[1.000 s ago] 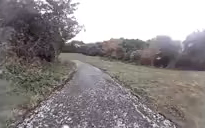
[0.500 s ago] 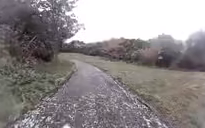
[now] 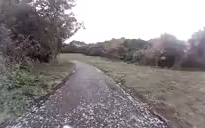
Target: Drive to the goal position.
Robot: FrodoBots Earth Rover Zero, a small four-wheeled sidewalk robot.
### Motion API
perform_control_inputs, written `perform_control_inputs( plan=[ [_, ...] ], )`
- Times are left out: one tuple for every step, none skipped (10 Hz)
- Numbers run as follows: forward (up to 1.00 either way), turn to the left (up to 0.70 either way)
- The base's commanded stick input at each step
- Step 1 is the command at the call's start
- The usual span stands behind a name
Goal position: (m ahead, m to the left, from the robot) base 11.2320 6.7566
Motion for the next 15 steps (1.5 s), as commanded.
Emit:
perform_control_inputs(
  plan=[
    [0.70, 0.00],
    [0.70, 0.00],
    [0.70, 0.00],
    [0.70, 0.00],
    [0.70, 0.00],
    [0.70, 0.00],
    [0.70, 0.00],
    [0.70, 0.00],
    [0.70, 0.00],
    [0.70, 0.00],
    [0.70, 0.00],
    [0.70, 0.00],
    [0.70, 0.00],
    [0.70, 0.00],
    [0.70, 0.00]
  ],
)
